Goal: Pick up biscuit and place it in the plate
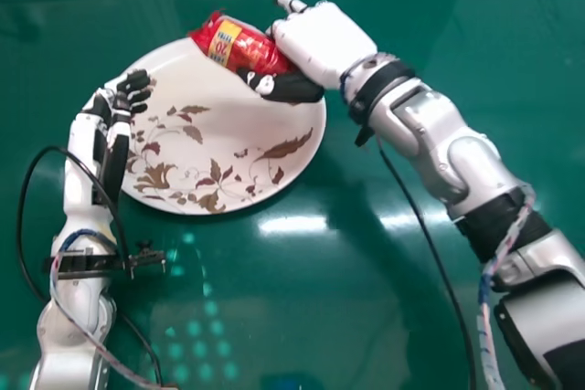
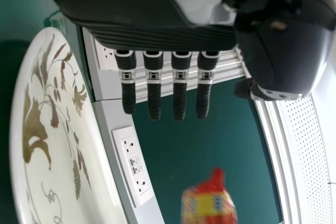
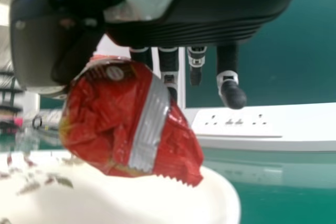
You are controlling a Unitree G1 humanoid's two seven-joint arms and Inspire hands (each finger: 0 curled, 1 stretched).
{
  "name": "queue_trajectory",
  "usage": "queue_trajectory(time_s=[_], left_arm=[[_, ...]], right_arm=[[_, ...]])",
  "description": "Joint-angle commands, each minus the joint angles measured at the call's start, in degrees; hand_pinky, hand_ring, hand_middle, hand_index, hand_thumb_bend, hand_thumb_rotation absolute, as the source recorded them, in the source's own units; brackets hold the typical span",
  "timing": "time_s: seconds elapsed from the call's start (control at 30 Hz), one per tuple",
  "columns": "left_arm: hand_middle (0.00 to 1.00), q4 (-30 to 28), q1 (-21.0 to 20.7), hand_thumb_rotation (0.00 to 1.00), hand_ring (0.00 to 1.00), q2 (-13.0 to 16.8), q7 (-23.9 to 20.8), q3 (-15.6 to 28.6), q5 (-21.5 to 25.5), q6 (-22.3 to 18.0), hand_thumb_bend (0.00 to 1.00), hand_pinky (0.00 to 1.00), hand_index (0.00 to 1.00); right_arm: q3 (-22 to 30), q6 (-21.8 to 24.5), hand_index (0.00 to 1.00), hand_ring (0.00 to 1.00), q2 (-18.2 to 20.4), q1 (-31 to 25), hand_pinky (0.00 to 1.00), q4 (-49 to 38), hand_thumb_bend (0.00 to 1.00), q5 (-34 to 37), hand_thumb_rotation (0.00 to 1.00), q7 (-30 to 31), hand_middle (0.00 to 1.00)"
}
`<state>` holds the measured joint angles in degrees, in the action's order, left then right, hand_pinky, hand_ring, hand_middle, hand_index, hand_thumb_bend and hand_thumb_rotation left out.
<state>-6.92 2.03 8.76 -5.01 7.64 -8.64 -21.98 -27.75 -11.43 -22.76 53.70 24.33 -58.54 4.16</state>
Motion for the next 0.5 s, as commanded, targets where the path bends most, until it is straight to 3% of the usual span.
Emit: queue_trajectory(time_s=[0.0, 0.03, 0.1, 0.3, 0.47], left_arm=[[0.82, 0.3, 0.29, 0.04, 0.8, 0.09, 0.28, 0.0, 0.43, -0.75, 0.29, 0.78, 0.81], [0.82, 0.12, 0.27, 0.05, 0.8, 0.07, 0.21, -0.02, 0.27, -0.74, 0.29, 0.78, 0.81], [0.82, -0.18, 0.28, 0.07, 0.8, 0.1, 0.04, -0.04, -0.18, -0.68, 0.29, 0.77, 0.81], [0.81, -0.96, 0.91, 0.08, 0.8, -0.1, 0.04, -0.2, -0.46, -0.47, 0.29, 0.76, 0.81], [0.81, -0.92, 1.22, 0.1, 0.79, -0.42, -0.06, -0.32, -0.26, -0.81, 0.3, 0.75, 0.81]], right_arm=[[-2.18, -0.83, 0.48, 0.41, 2.03, 4.04, 0.09, 6.2, 0.51, -1.39, 0.0, -4.25, 0.48], [-2.97, -1.25, 0.47, 0.24, 2.98, 5.34, 0.08, 9.67, 0.52, -1.69, 0.0, -6.54, 0.48], [-4.37, -1.79, 0.47, 0.15, 4.71, 7.75, 0.07, 16.21, 0.52, -2.08, 0.0, -10.26, 0.47], [-8.32, -1.65, 0.48, 0.13, 9.0, 13.91, 0.08, 31.53, 0.53, -2.74, 0.0, -16.39, 0.47], [-11.19, -1.42, 0.47, 0.1, 10.82, 16.54, 0.05, 38.29, 0.53, -2.97, 0.0, -20.53, 0.47]])
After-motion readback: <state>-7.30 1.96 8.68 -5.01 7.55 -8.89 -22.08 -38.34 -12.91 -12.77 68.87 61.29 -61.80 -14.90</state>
